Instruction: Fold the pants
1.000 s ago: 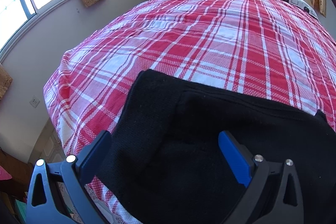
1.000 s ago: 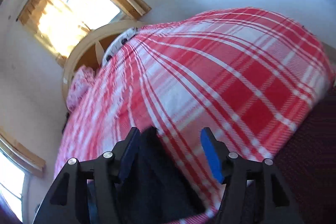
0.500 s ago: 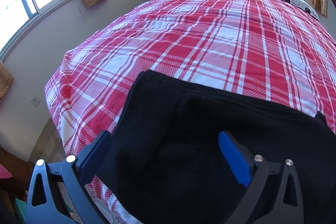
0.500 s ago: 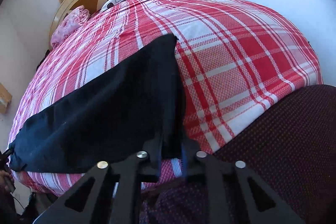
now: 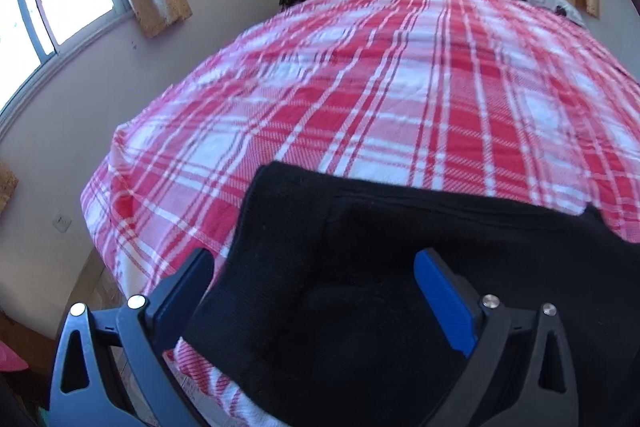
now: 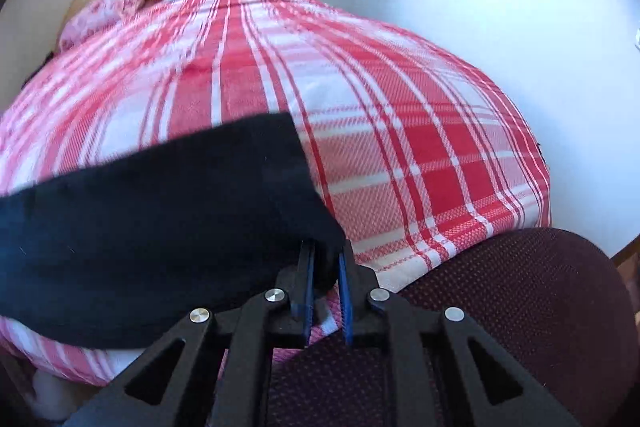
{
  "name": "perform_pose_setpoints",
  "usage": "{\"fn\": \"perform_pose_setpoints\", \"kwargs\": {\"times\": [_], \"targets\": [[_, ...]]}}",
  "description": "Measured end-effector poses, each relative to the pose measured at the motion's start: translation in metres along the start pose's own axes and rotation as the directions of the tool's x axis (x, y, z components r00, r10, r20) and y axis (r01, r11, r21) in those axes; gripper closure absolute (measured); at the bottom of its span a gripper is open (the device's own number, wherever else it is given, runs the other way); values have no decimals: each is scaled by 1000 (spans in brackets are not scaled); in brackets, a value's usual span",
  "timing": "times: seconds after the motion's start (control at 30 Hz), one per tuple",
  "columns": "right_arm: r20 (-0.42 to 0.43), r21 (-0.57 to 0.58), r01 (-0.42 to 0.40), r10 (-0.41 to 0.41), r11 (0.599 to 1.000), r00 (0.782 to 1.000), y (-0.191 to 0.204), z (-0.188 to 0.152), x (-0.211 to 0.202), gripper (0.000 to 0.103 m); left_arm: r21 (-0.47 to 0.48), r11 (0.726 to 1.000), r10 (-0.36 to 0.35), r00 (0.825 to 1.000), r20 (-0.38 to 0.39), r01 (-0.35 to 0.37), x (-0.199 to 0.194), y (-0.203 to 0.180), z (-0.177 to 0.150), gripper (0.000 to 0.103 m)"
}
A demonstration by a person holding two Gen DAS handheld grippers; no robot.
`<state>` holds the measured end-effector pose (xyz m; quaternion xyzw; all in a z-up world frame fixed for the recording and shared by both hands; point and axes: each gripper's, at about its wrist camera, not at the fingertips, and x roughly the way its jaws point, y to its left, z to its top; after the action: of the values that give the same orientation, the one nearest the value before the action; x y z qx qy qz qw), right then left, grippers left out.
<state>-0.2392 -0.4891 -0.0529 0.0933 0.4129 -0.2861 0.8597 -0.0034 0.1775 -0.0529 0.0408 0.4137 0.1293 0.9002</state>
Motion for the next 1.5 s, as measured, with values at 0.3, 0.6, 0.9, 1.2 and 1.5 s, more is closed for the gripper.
{"fn": "perform_pose_setpoints", "kwargs": {"times": [0.3,0.6,0.9,1.2,1.5], "targets": [[260,90,-346,313,934,914,74,-26,-104,41,265,842,-505,859,80,470,-93,-64,-36,5],[-30,401,-767,843,502,536,179,-103,-36,63,439,642,-662,743,-97,629,-112,-137,-81,25],[54,489,-711,796,505,603,169,-97,-29,63,568,610,-625,776,-84,553,-118,-153,-108,24],[108,461,-712,763,529,637,160,-81,-38,91,663,557,-622,780,-65,500,-126,-158,-117,24],[107,404,-730,764,551,636,159,-70,-43,90,626,510,-684,719,-121,590,-116,-165,-105,55]]}}
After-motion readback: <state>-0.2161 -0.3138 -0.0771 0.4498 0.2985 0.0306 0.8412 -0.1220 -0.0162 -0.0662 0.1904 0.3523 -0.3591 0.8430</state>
